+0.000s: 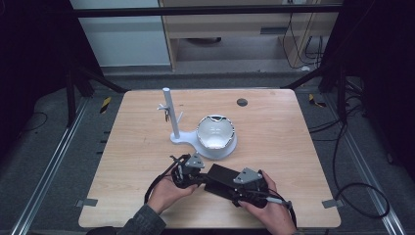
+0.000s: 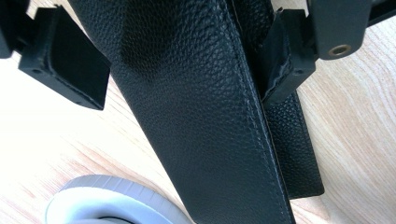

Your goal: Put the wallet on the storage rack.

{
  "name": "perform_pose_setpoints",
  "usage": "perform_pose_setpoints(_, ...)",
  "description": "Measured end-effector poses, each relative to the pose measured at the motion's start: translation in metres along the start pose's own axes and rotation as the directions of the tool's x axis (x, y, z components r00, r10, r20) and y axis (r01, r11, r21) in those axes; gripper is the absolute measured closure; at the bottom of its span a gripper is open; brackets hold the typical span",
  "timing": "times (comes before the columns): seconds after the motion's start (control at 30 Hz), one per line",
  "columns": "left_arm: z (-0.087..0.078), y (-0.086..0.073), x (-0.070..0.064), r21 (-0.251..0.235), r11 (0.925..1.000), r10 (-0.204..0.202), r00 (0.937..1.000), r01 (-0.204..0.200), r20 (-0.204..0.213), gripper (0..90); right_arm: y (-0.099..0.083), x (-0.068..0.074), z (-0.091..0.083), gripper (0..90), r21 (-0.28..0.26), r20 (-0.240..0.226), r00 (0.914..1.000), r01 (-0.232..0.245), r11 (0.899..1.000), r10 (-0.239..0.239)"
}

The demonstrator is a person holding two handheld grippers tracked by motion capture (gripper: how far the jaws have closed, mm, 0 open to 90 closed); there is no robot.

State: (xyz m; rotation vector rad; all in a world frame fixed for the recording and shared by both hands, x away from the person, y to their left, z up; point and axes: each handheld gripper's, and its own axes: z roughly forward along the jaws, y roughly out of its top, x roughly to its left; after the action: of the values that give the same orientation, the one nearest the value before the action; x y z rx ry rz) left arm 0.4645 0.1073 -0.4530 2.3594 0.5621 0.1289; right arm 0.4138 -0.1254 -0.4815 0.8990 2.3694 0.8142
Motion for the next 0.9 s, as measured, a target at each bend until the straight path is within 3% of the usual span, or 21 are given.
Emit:
perform_pose_setpoints(0.63,-0.0013,0.0035,0.0001,-0.005,1.0,0.001,1.0,-0.001,-0.001,83.8,-0.0028,0.0017,0.0014,20.8,0.004,0.009,1.0,0.0,1.0,0.0)
perform_pose_setpoints(0.9,-0.002,0.005,0.0009,-0.003,1.0,0.002,1.0,-0.002,-0.001,83.8,-0.0026,0.0013,0.001,29.1,-0.003,0.02,0.9998,0.005,1.0,-0.005)
